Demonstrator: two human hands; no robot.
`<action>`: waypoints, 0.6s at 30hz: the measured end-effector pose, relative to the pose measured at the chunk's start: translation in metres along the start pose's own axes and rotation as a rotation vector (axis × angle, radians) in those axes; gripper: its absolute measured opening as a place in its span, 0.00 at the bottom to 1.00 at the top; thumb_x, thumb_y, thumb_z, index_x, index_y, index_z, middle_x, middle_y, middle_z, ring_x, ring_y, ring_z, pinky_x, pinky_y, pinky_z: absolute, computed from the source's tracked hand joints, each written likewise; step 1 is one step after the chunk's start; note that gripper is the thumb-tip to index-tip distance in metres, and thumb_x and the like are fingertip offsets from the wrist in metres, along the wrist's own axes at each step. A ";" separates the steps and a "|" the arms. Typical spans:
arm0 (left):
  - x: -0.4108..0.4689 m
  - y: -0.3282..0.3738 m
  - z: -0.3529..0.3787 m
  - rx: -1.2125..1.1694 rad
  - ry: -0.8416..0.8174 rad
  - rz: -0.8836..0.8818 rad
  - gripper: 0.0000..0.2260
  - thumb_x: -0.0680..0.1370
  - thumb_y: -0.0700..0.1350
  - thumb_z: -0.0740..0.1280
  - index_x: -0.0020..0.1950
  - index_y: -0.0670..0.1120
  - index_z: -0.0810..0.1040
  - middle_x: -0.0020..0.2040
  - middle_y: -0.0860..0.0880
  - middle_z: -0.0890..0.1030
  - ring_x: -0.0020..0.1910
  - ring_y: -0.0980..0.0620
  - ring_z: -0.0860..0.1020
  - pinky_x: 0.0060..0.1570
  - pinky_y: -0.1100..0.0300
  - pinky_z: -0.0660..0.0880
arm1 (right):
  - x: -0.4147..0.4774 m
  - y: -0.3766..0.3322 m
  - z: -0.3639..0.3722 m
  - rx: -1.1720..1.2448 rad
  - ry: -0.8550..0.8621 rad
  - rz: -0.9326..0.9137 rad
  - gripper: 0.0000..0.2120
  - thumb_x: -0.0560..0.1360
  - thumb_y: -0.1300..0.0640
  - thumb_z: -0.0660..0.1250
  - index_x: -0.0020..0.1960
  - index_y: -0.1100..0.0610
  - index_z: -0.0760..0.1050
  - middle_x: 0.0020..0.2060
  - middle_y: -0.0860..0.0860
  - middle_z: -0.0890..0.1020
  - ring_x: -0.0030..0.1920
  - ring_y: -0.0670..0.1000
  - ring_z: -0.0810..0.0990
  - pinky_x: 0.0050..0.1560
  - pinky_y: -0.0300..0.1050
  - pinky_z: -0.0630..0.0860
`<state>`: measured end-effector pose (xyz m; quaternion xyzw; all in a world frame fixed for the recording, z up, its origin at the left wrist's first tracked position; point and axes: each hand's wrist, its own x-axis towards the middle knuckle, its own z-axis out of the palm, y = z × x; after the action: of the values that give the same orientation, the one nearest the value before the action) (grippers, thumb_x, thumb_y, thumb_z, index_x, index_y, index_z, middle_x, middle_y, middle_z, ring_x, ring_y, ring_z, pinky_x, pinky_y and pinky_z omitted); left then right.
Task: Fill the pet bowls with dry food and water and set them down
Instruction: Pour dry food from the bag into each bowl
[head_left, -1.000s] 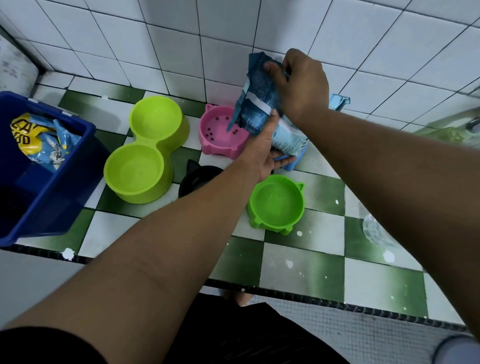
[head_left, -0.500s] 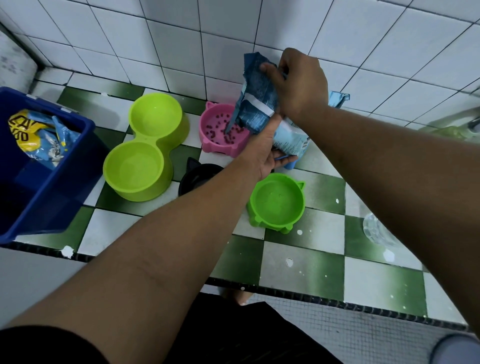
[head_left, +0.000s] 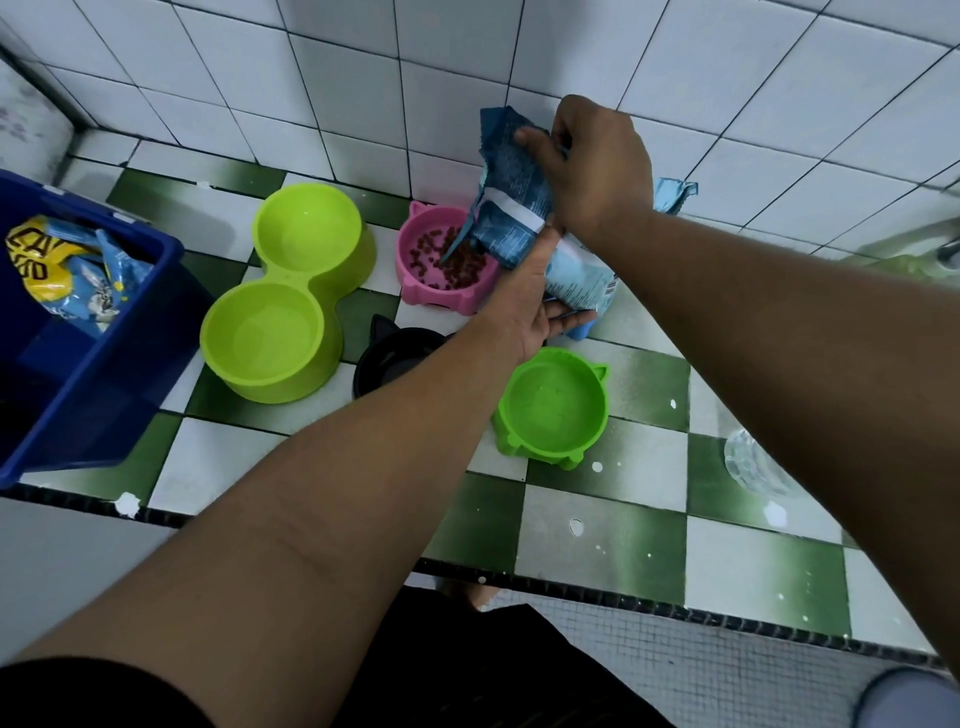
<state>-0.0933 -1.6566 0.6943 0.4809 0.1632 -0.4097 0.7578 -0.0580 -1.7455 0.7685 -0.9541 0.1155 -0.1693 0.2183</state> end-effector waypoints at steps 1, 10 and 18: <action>0.000 -0.001 0.000 -0.008 -0.001 0.000 0.28 0.78 0.63 0.69 0.70 0.46 0.74 0.64 0.38 0.80 0.59 0.39 0.83 0.54 0.42 0.83 | 0.000 0.000 0.000 0.004 -0.003 0.001 0.19 0.79 0.39 0.63 0.41 0.54 0.67 0.31 0.48 0.69 0.36 0.51 0.70 0.36 0.43 0.62; 0.001 -0.004 -0.001 -0.049 0.020 0.019 0.29 0.78 0.61 0.70 0.72 0.46 0.72 0.66 0.38 0.79 0.59 0.38 0.83 0.50 0.41 0.84 | -0.003 0.001 0.001 0.024 0.001 -0.018 0.19 0.79 0.40 0.62 0.41 0.55 0.68 0.34 0.51 0.73 0.35 0.51 0.70 0.35 0.44 0.63; 0.001 -0.003 -0.009 -0.049 0.022 0.031 0.26 0.78 0.61 0.70 0.68 0.47 0.72 0.65 0.37 0.79 0.58 0.36 0.82 0.52 0.39 0.83 | -0.003 -0.004 0.005 0.047 -0.002 -0.028 0.19 0.79 0.40 0.63 0.41 0.54 0.68 0.31 0.48 0.70 0.35 0.50 0.68 0.35 0.44 0.61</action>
<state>-0.0933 -1.6503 0.6875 0.4692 0.1739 -0.3884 0.7738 -0.0586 -1.7390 0.7656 -0.9504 0.0980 -0.1740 0.2383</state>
